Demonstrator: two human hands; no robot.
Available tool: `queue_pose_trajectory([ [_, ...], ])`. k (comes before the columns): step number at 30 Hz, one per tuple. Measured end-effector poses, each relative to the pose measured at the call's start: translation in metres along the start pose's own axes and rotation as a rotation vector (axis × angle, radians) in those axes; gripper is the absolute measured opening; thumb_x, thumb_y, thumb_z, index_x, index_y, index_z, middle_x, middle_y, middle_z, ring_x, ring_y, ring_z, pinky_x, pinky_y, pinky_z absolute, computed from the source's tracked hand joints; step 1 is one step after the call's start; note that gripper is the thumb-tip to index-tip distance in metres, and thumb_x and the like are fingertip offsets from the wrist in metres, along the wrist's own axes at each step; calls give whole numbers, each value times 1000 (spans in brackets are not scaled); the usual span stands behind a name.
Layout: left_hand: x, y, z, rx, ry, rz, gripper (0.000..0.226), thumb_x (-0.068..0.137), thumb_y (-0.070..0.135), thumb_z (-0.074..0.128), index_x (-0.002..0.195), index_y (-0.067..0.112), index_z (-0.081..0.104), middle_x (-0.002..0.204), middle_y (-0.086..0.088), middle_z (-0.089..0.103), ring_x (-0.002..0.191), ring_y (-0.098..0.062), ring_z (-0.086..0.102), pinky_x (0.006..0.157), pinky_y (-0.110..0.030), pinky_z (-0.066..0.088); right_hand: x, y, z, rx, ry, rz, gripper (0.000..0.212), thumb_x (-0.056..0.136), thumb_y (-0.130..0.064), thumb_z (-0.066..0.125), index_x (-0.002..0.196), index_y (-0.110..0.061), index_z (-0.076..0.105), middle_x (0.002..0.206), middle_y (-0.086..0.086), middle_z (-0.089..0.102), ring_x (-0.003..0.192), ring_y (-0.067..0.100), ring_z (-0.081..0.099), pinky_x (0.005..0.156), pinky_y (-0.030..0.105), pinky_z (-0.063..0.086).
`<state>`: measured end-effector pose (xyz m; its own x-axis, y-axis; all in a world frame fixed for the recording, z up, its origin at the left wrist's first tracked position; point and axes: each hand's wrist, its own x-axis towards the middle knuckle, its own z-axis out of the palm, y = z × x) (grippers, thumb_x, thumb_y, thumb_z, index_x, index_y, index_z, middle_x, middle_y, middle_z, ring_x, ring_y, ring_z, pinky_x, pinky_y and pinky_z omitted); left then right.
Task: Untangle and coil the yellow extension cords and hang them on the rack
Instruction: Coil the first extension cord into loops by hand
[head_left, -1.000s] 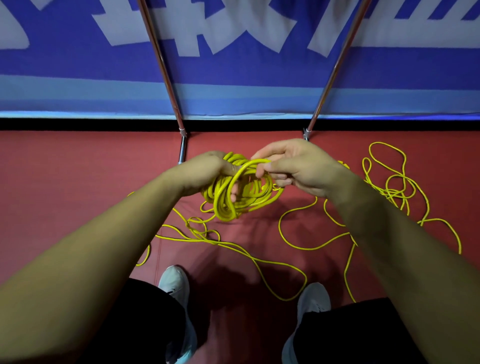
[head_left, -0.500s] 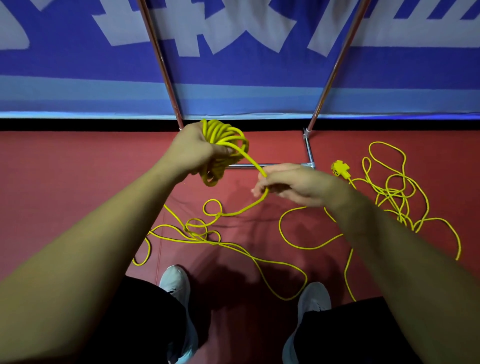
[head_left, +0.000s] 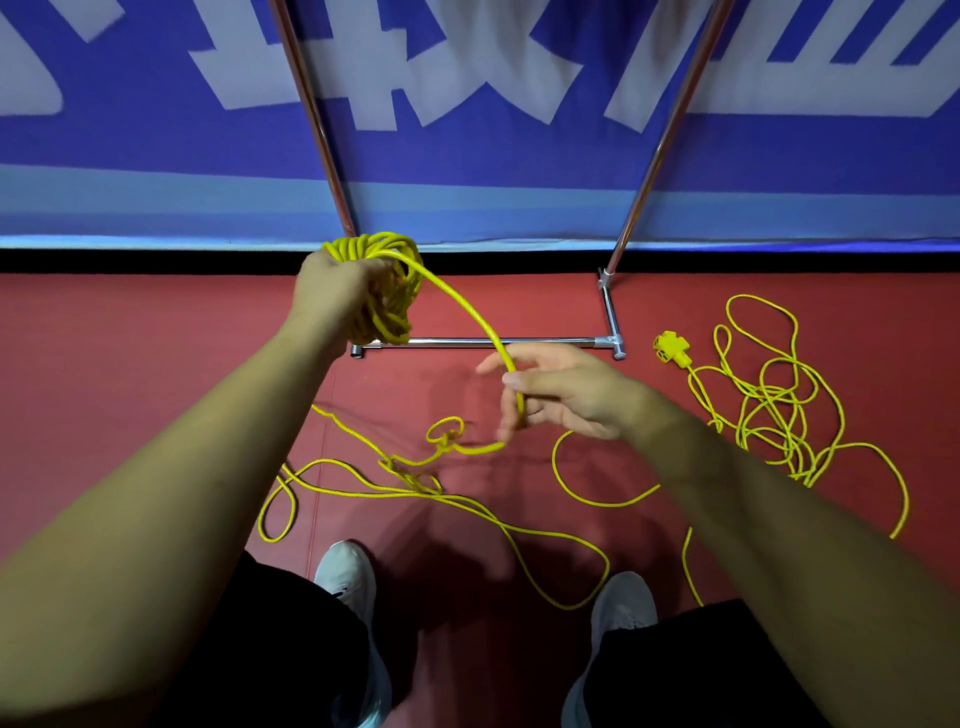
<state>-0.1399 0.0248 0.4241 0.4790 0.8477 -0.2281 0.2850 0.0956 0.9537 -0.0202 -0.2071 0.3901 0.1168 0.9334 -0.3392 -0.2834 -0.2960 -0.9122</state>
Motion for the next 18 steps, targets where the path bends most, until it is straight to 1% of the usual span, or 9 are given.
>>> queue_pose_trajectory([
  [1,0,-1,-2,38,3,8,28,82,10,70,60,14,53,42,4,52,40,-18,54,48,-26,46,-6,-10,-4,47,3,-1,15,98,-7,50,111,-4,56,66,15,61,49,21,57,50,24,43],
  [2,-2,-2,-3,90,-4,17,30,84,10,69,59,14,52,40,3,52,35,-17,54,40,-22,43,-12,-21,-10,110,0,-13,15,95,-9,52,108,-2,56,63,14,59,38,10,43,40,18,33],
  [3,-4,-3,-3,160,-21,31,31,85,10,68,59,13,52,40,-1,53,33,-19,54,34,-19,38,-19,-31,-17,175,-7,-31,17,92,-10,52,106,0,57,60,12,57,33,3,32,37,14,23],
  [5,-6,-7,-3,325,-75,81,29,85,12,69,60,13,54,49,-13,58,36,-25,57,29,-18,33,-30,-47,-30,261,-22,-81,25,89,-8,47,108,3,60,60,10,53,32,-2,25,38,12,13],
  [7,-8,-9,-2,461,-157,120,23,82,12,69,64,13,55,55,-17,59,38,-23,56,29,-19,34,-34,-50,-39,267,23,-143,29,89,-5,46,112,1,63,60,8,49,36,2,24,41,17,14],
  [10,-13,-10,1,626,-367,110,18,81,18,75,72,9,61,57,-18,62,33,-20,51,30,-20,35,-27,-38,-51,187,196,-224,27,93,-3,47,112,-5,66,60,4,44,45,10,17,47,25,14],
  [13,-18,-13,6,805,-596,91,25,78,25,80,80,5,66,66,-19,71,45,-24,61,38,-25,45,-19,-27,-60,58,388,-251,21,98,-4,49,107,-8,67,63,2,46,45,7,24,47,24,13],
  [15,-21,-15,9,799,-710,67,25,78,26,81,86,7,68,64,-15,69,49,-27,60,42,-27,47,-15,-25,-63,-14,484,-263,18,99,-7,50,106,-8,66,65,2,49,43,7,25,45,23,14],
  [18,-22,-14,13,728,-858,57,41,77,38,81,79,1,64,56,-13,59,49,-24,48,45,-26,38,-10,-25,-65,-70,603,-292,14,99,-9,51,102,-8,65,66,2,53,44,9,24,42,21,16],
])
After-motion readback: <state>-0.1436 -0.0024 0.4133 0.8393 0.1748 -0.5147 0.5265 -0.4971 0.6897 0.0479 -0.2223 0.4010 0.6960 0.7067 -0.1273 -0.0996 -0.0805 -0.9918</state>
